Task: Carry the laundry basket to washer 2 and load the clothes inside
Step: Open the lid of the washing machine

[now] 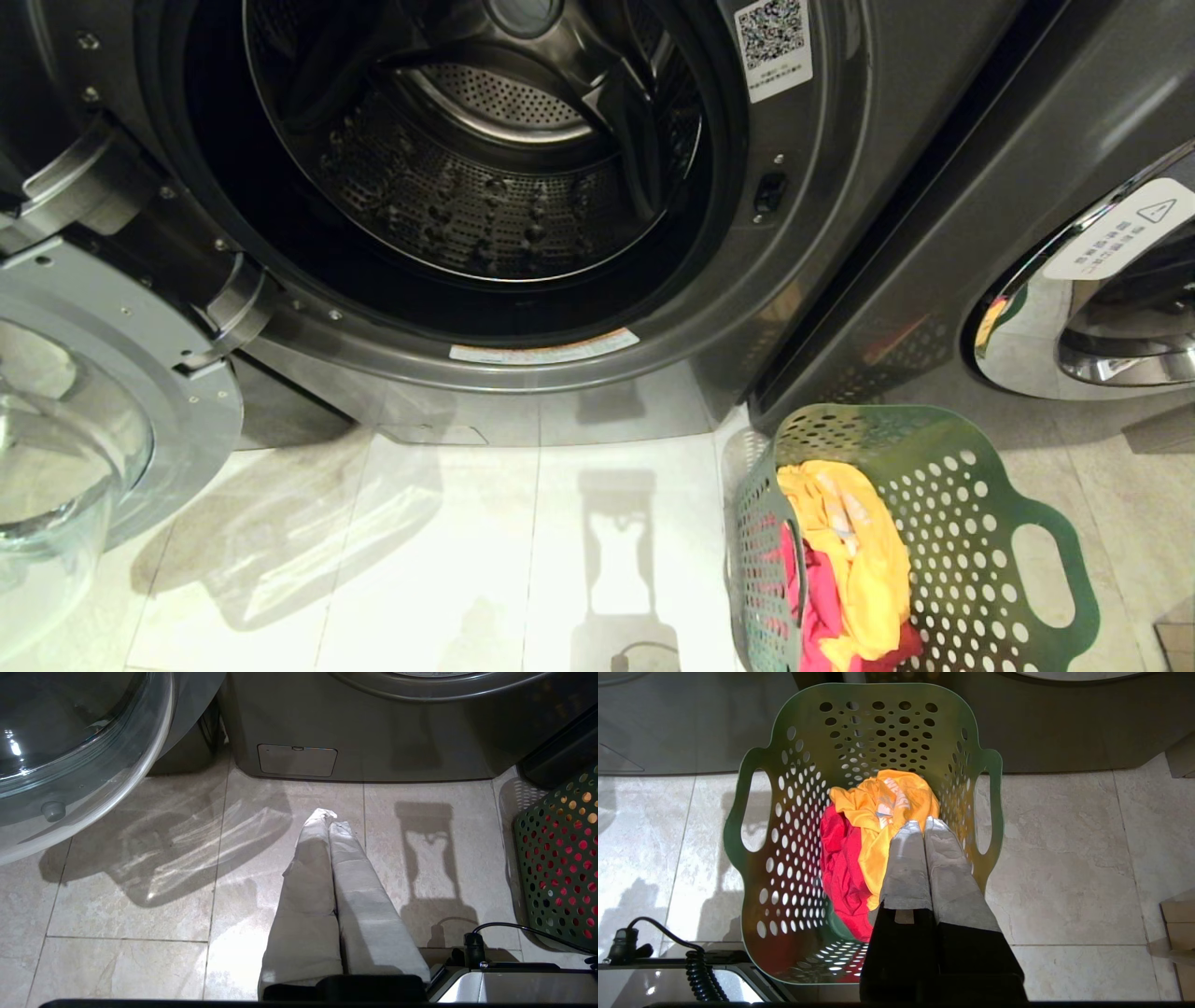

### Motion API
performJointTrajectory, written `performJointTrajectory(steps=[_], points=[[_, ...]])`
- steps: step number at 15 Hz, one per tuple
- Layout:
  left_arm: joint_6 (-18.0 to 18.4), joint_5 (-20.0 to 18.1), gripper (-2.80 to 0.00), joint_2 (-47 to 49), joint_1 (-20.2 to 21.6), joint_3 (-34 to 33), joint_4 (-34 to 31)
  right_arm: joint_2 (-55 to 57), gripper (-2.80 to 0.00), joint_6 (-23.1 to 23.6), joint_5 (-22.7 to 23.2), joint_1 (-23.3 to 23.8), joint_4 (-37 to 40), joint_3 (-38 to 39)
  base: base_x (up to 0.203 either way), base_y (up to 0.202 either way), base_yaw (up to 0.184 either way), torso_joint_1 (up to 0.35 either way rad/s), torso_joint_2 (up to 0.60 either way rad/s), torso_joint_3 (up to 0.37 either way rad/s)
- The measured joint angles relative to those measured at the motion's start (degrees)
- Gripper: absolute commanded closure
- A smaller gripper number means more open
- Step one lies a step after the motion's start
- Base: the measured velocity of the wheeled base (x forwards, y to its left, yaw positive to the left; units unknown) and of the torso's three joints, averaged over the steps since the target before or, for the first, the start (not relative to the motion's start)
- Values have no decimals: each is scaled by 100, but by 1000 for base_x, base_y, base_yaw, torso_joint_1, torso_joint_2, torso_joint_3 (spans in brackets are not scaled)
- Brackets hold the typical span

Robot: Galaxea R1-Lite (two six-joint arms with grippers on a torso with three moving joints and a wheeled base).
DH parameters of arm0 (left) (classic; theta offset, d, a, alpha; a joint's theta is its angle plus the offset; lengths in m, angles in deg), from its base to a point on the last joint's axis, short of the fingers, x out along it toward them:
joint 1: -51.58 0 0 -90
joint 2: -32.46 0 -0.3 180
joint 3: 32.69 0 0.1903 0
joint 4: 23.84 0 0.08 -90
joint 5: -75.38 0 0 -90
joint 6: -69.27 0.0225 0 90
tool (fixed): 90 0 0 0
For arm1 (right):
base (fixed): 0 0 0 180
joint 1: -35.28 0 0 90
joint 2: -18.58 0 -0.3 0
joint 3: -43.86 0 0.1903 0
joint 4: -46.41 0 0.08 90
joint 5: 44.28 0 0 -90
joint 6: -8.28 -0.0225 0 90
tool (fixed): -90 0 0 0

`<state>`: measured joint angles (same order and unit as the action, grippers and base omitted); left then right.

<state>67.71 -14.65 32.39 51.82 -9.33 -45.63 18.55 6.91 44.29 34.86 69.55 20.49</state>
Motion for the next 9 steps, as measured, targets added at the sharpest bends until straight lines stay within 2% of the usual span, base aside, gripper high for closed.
performJointTrajectory(steps=[3,6,9], points=[[0,2,0,0,0,0,-1,12,0,-159,31,0,70,-269,0,0,0,0,0,-9],[8,2,0,0,0,0,-1,420,0,-564,95,0,702,-1482,0,0,0,0,0,0],[18,-5,0,0,0,0,-4,1829,0,-800,144,-13,1478,-2528,0,0,0,0,0,0]])
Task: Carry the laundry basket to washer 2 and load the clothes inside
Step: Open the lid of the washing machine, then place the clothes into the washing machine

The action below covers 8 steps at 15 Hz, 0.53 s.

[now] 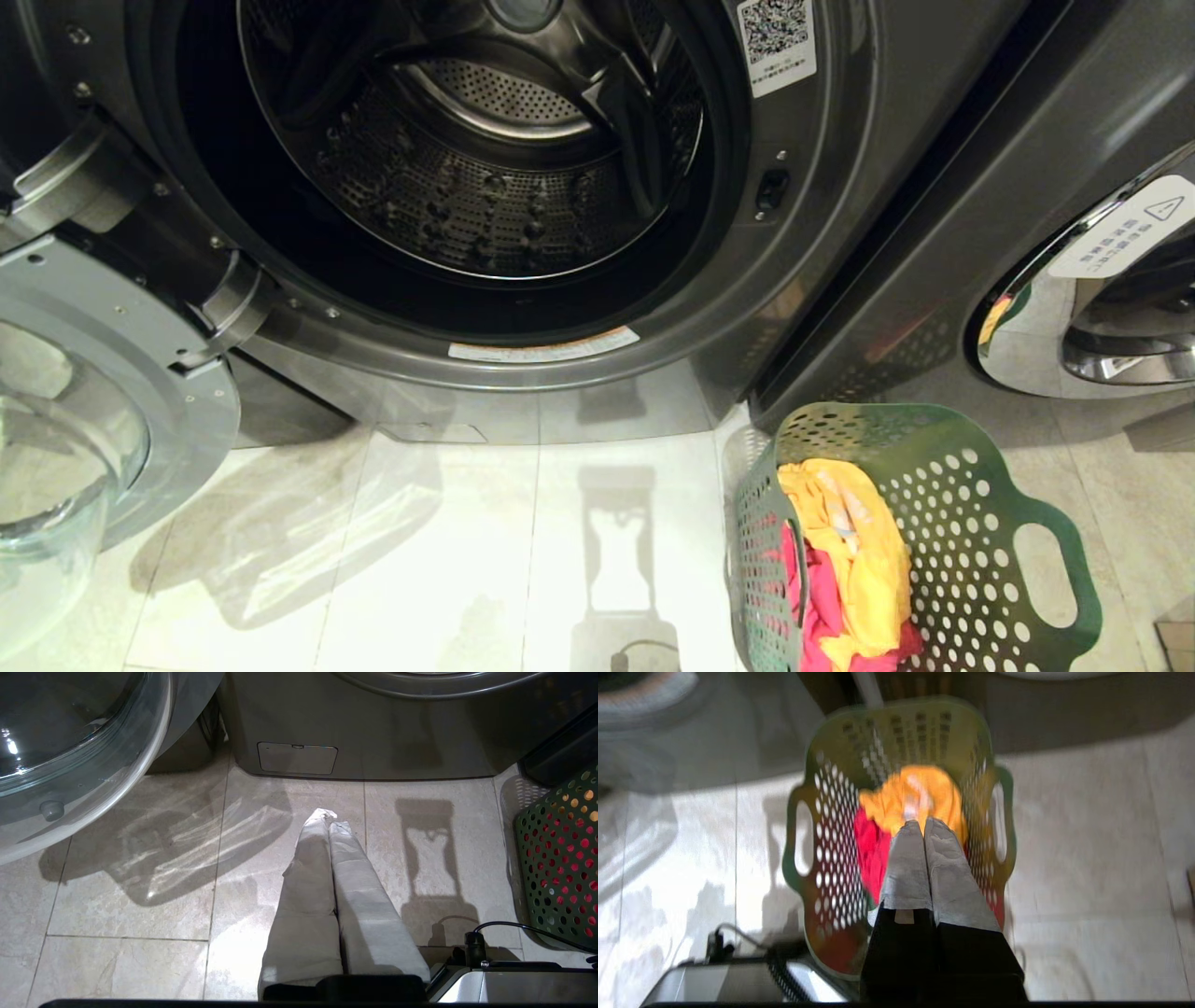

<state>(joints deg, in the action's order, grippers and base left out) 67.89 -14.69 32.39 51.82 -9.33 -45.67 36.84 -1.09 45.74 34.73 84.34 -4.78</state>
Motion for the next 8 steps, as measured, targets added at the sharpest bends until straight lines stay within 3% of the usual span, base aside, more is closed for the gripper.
performJointTrajectory(steps=[4,8], points=[[0,-2,0,0,0,0,0,2402,0,-140,58,-16,76,-424,0,0,0,0,0,0],[0,-2,0,0,0,0,2,4444,0,-188,155,-4,-1447,164,0,0,0,0,0,0]])
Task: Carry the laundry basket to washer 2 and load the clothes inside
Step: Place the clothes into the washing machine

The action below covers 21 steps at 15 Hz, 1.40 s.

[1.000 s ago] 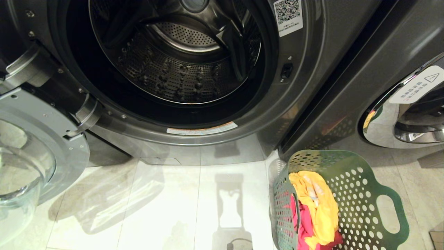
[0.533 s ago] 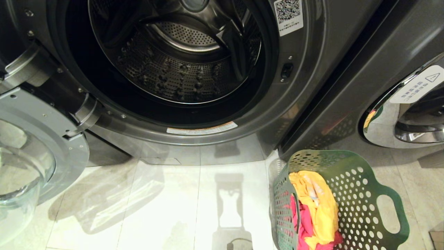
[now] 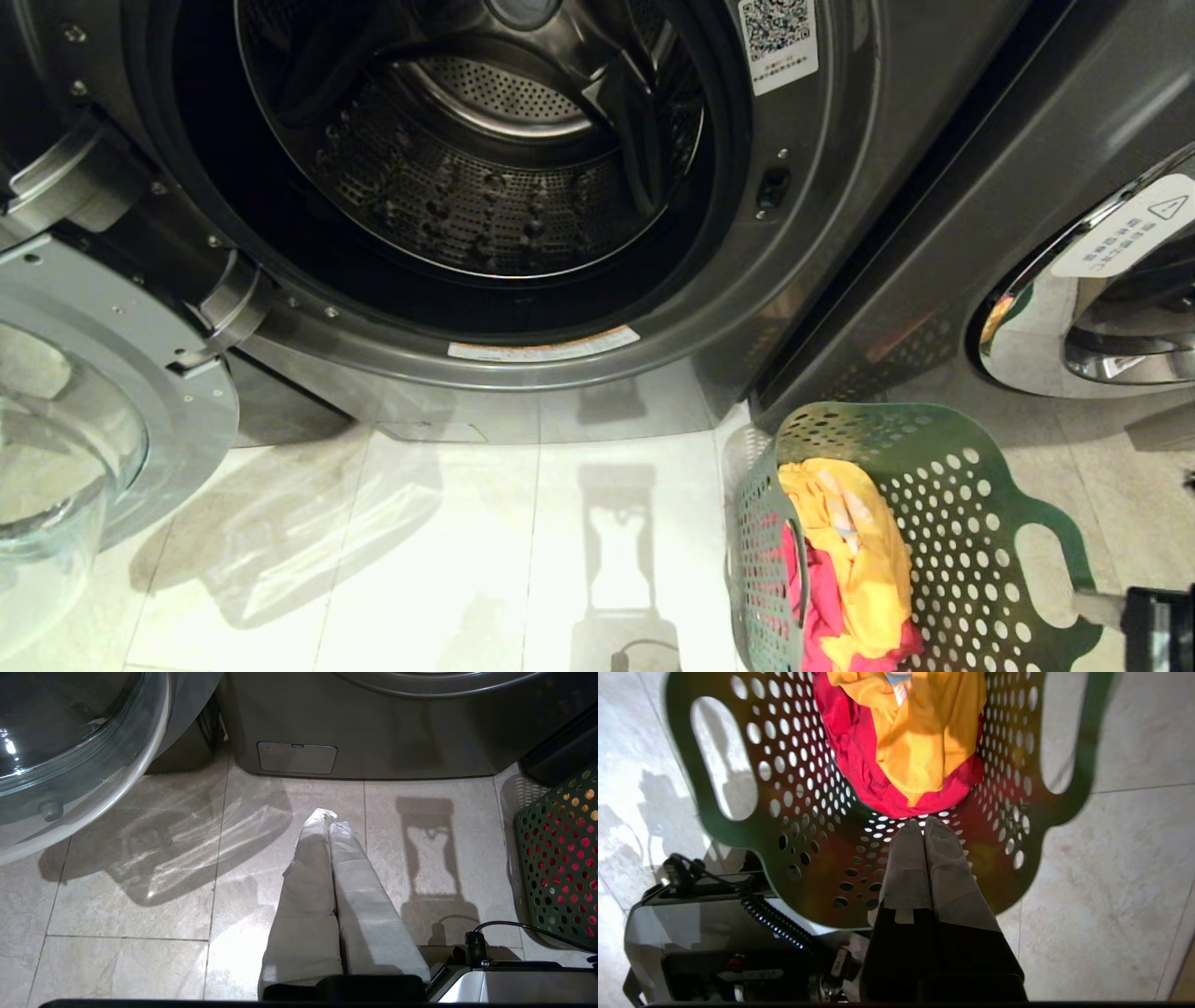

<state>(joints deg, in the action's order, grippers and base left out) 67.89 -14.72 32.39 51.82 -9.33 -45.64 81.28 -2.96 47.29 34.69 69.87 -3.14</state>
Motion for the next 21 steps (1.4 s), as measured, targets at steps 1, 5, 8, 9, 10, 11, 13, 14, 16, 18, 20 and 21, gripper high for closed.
performJointTrajectory(steps=[1,5,8,9,10,11,13,14,16,18,20,21], points=[[0,0,0,0,0,0,0,513,0,-6,53,25,-510,178,0,0,0,0,0,0],[0,0,0,0,0,0,0,2356,0,17,450,298,-2298,680,0,0,0,0,0,0],[0,0,0,0,0,0,-2,3454,0,39,589,563,-3053,793,0,0,0,0,0,0],[0,2,0,0,0,0,-1,3835,0,46,599,642,-3364,800,0,0,0,0,0,0],[0,2,0,0,0,0,0,4238,0,61,604,704,-3716,789,0,0,0,0,0,0],[0,0,0,0,0,0,-2,4649,-280,124,611,771,-4078,753,0,0,0,0,0,0],[0,1,0,0,0,0,-1,5370,-280,408,628,921,-4687,574,0,0,0,0,0,0],[0,0,0,0,0,0,-2,5692,-280,586,644,995,-4899,374,0,0,0,0,0,0],[0,0,0,0,0,0,-2,6137,-280,918,781,1065,-5009,20,0,0,0,0,0,0],[0,0,0,0,0,0,0,6390,-280,1325,1228,1106,-5009,-186,0,0,0,0,0,0],[0,0,0,0,0,0,0,6551,-280,1654,1531,1125,-5012,-351,0,0,0,0,0,0],[0,0,0,0,0,0,0,6635,-280,1828,1612,1128,-5013,-434,0,0,0,0,0,0]])
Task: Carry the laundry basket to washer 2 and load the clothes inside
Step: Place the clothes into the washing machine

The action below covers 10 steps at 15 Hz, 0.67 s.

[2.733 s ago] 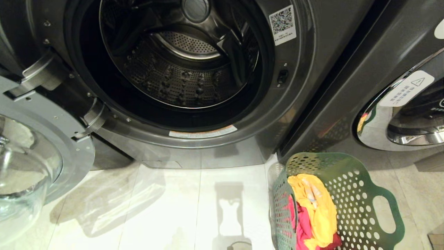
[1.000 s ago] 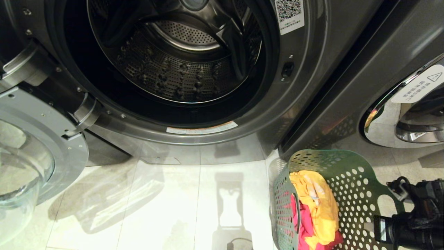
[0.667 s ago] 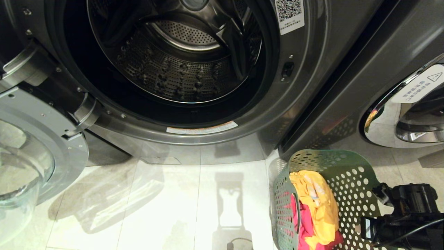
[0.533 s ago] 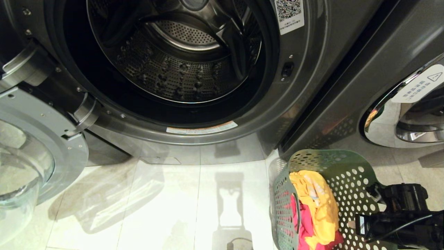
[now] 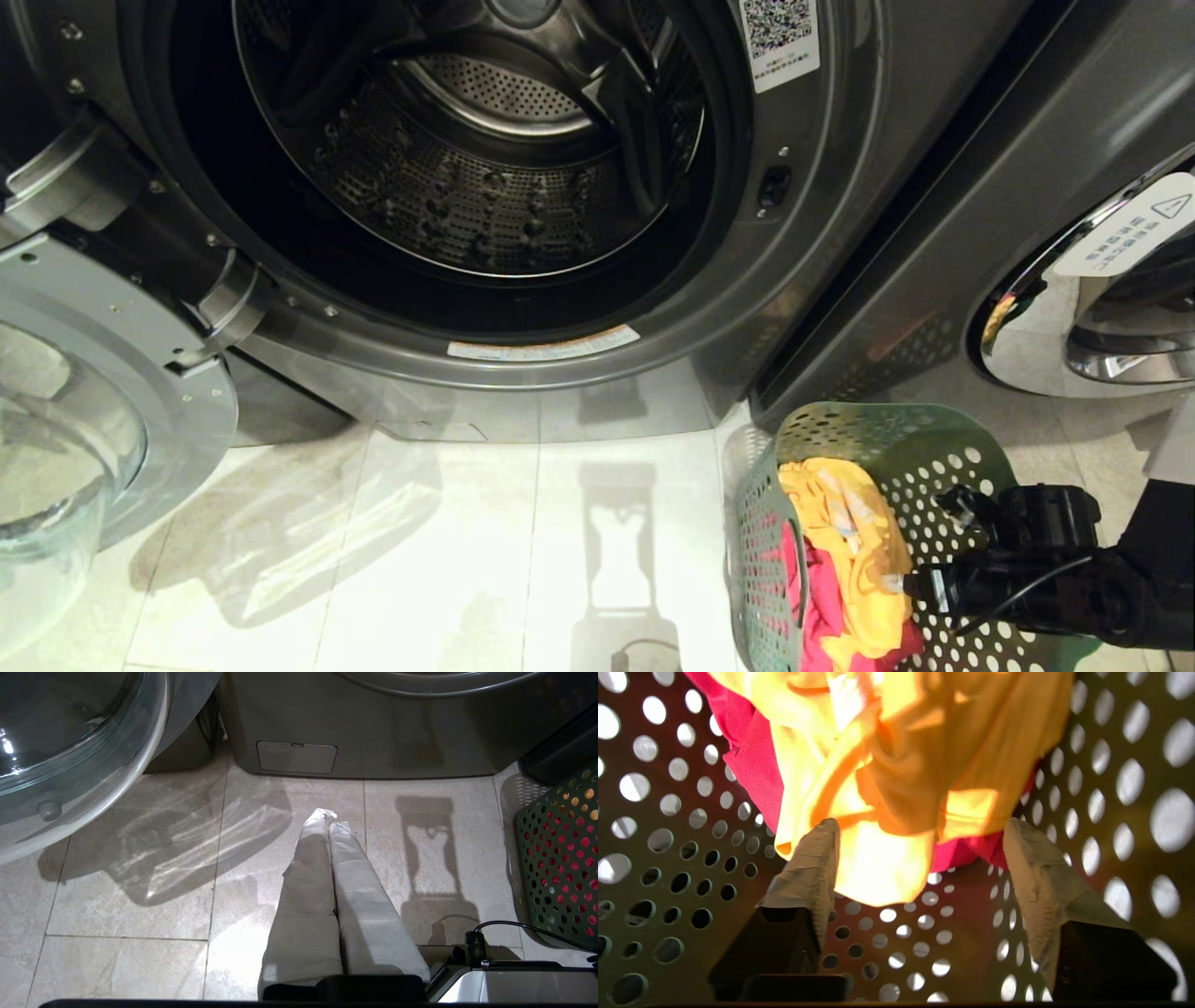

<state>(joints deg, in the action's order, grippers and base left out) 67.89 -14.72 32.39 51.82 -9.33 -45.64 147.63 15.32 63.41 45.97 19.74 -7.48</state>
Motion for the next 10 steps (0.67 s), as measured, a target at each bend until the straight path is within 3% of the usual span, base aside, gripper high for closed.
performJointTrajectory(steps=[10], points=[[0,0,0,0,0,0,-2,1348,-280,364,218,63,-10,-1339,0,0,0,0,0,0]])
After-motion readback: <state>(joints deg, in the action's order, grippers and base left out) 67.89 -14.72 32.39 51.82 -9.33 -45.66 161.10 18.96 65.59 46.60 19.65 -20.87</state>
